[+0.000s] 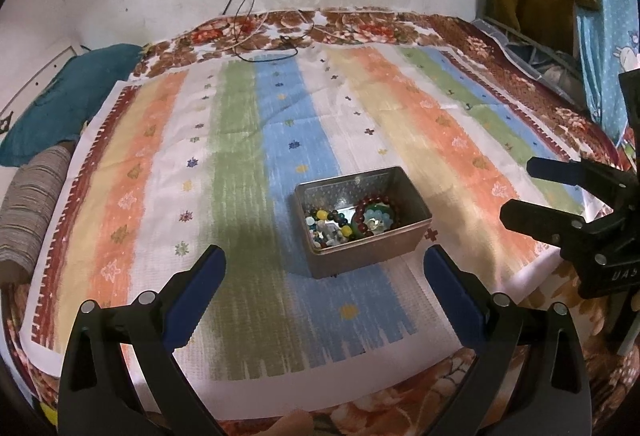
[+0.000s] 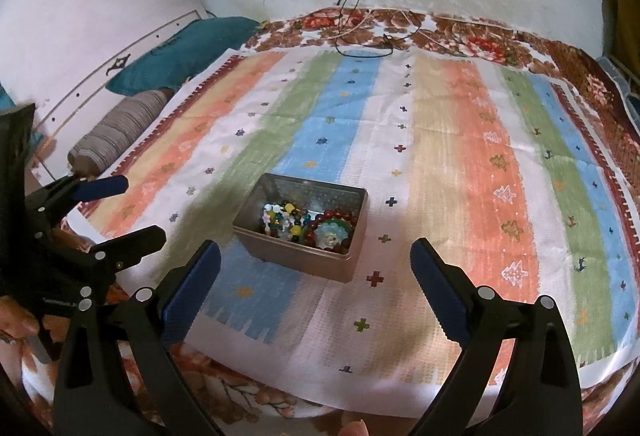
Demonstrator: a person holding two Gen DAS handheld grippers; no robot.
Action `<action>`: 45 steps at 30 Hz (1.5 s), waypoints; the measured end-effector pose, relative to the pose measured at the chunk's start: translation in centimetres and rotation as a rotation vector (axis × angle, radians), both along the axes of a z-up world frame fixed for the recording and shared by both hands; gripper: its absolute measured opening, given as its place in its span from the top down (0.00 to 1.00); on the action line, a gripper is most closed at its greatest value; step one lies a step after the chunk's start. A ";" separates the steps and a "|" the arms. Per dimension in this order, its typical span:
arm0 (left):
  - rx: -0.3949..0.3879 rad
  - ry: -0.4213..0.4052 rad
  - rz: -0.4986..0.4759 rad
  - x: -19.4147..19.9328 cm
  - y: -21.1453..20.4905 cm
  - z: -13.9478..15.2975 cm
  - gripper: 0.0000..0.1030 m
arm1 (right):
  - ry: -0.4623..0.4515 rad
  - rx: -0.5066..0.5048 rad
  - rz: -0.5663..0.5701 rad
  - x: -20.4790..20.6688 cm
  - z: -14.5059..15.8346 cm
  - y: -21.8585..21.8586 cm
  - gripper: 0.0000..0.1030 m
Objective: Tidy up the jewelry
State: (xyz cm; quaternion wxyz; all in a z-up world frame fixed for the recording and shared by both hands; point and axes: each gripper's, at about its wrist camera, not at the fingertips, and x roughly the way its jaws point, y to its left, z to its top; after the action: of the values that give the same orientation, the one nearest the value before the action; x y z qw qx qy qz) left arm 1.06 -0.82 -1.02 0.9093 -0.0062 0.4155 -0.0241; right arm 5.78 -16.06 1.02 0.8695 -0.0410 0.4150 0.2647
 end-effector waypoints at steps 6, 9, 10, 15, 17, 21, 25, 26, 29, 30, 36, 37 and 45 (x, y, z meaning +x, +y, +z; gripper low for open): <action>-0.002 -0.014 -0.008 -0.2 -0.1 0.2 0.06 | 0.012 0.011 -0.018 0.3 -0.1 -0.2 0.06; -0.005 -0.017 -0.007 -0.3 -0.1 0.2 0.06 | 0.017 0.009 -0.016 0.3 -0.2 -0.1 0.06; -0.005 -0.017 -0.007 -0.3 -0.1 0.2 0.06 | 0.016 0.007 -0.013 0.3 -0.2 0.0 0.06; -0.014 -0.017 -0.008 -0.5 -0.1 0.4 0.06 | 0.014 0.003 -0.006 0.2 -0.2 0.0 0.06; -0.018 -0.018 -0.011 -0.6 -0.1 0.4 0.05 | 0.010 0.002 -0.012 0.1 -0.1 0.0 0.06; -0.022 -0.008 -0.017 -0.5 -0.2 0.4 0.06 | 0.010 0.005 -0.009 0.2 -0.1 -0.1 0.06; -0.017 -0.011 -0.025 -0.5 -0.5 0.4 0.06 | 0.010 0.005 -0.006 0.2 -0.1 -0.2 0.06; -0.016 -0.010 -0.024 -0.5 -0.5 0.4 0.06 | 0.010 0.006 -0.006 0.2 -0.1 -0.2 0.06; -0.013 -0.006 -0.015 -0.4 -0.4 0.4 0.06 | 0.011 0.006 -0.008 0.2 -0.1 -0.2 0.06; -0.013 -0.005 -0.014 -0.3 -0.4 0.4 0.06 | 0.011 0.005 -0.007 0.2 -0.1 -0.2 0.06; -0.009 -0.003 -0.010 -0.3 -0.4 0.4 0.06 | 0.014 -0.001 -0.006 0.2 0.0 0.0 0.06; -0.009 -0.002 -0.009 -0.3 -0.4 0.4 0.06 | 0.014 0.000 -0.006 0.2 -0.1 0.0 0.06; -0.007 0.002 0.000 -0.3 0.0 0.3 0.06 | 0.017 0.000 0.004 0.1 -0.2 0.2 0.06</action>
State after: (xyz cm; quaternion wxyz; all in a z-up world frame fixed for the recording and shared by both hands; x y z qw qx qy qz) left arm 0.80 -0.84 -0.72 0.9088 -0.0092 0.4165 -0.0255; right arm 5.91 -15.90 0.82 0.8655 -0.0393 0.4222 0.2668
